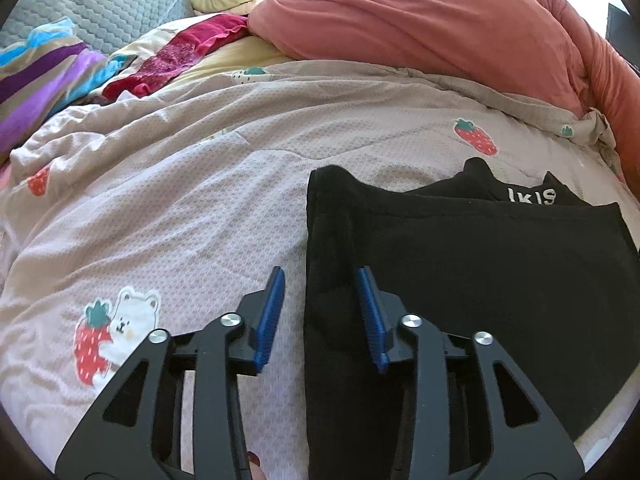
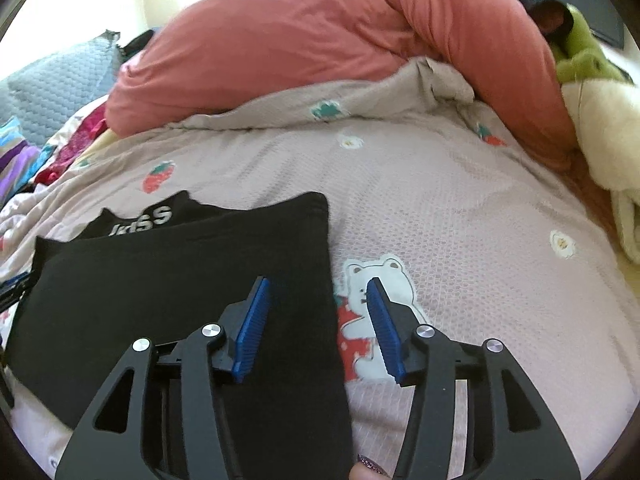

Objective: Fold small clothes
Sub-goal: 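Open both tools and withdraw them from the folded shirt, then move both open tools to the long edge of the folded black shirt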

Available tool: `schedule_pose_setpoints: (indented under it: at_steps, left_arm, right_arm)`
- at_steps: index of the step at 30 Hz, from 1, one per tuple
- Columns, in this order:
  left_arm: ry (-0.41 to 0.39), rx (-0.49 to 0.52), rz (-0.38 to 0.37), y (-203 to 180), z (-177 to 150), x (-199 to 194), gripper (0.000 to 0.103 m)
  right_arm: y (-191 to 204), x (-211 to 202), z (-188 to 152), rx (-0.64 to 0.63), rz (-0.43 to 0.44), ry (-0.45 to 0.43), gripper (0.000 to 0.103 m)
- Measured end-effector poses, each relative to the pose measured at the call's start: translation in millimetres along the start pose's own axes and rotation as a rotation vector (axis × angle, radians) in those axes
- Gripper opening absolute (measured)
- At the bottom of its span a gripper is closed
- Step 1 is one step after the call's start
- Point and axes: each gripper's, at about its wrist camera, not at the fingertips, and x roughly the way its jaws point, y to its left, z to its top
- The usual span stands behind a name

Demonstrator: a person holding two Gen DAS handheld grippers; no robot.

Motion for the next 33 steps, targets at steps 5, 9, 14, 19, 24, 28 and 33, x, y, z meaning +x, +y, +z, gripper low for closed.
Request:
schedule_pose_setpoints:
  at_steps: [5,9,14,19,24,28,33]
  left_arm:
    - [-0.019,0.009,-0.026,-3,-5,-20,0.045]
    - [-0.057,0.007,-0.055,-8,-7,-45,0.053]
    - [-0.045,0.045,-0.11,-24,-22,-60,0.057]
    - [0.037,0.074,-0.099,-29,-48,-51,0.058]
    - [0.075,0.057,-0.118,-21,-66,-50,0.064]
    - [0.078,0.036,-0.127,-16,-71,-55,0.064]
    - [0.068,0.031,-0.128,-15,-75,-63,0.065]
  right_arm:
    - [20,-19,-10,-0.057,0.054,-0.009,0.058]
    - [36,-27,-20,-0.094,0.098,0.008,0.059]
    - [46,-32,-33,-0.125,0.126,0.043,0.059]
    - [46,-28,-52,-0.146,0.112,0.099,0.059]
    - [39,-32,-69,-0.137,0.12,0.113,0.059]
    - [38,-39,-76,-0.136,0.123,0.119,0.059]
    - [38,-48,-77,-0.134,0.119,0.117,0.059]
